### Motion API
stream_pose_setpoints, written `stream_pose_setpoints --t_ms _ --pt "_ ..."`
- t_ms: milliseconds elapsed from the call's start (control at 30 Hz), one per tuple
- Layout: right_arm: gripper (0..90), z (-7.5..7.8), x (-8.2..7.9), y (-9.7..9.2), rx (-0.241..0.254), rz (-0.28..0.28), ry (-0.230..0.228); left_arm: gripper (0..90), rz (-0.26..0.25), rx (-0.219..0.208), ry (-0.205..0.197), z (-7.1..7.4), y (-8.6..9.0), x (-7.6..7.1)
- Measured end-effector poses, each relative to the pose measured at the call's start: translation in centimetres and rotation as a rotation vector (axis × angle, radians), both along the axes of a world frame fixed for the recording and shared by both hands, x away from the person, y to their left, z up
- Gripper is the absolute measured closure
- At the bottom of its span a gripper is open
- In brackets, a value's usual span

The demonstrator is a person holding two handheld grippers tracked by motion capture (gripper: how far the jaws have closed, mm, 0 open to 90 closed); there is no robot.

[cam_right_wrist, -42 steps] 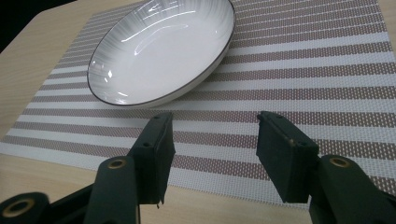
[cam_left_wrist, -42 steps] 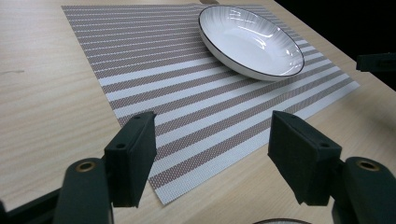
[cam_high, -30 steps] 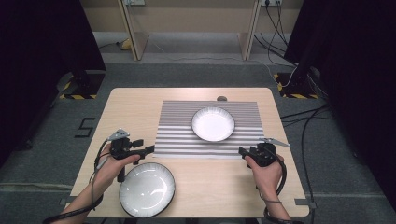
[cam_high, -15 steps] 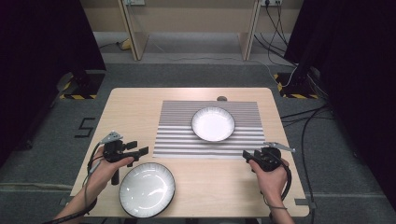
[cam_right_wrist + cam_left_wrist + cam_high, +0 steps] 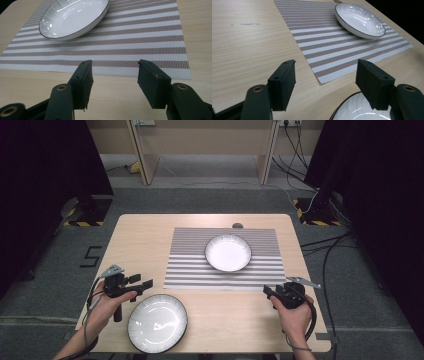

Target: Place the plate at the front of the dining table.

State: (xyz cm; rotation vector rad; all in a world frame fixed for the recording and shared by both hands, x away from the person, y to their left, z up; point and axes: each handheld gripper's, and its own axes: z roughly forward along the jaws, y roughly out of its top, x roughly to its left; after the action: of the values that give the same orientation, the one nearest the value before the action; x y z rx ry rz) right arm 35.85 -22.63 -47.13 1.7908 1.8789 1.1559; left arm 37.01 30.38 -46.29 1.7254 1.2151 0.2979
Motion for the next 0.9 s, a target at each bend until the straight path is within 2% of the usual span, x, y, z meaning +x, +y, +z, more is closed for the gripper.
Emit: stream_pose_setpoints --t_ms 467,900 --pt "45.7 -0.2 -1.1 -0.7 -0.015 -0.012 -0.007 31.6 0.025 -0.008 -0.002 -0.3 1.0 -0.6" --pt "45.7 -0.5 -2.0 -1.8 -0.014 -0.046 -0.013 31.7 0.059 -0.009 -0.001 -0.8 2.3 -1.3"
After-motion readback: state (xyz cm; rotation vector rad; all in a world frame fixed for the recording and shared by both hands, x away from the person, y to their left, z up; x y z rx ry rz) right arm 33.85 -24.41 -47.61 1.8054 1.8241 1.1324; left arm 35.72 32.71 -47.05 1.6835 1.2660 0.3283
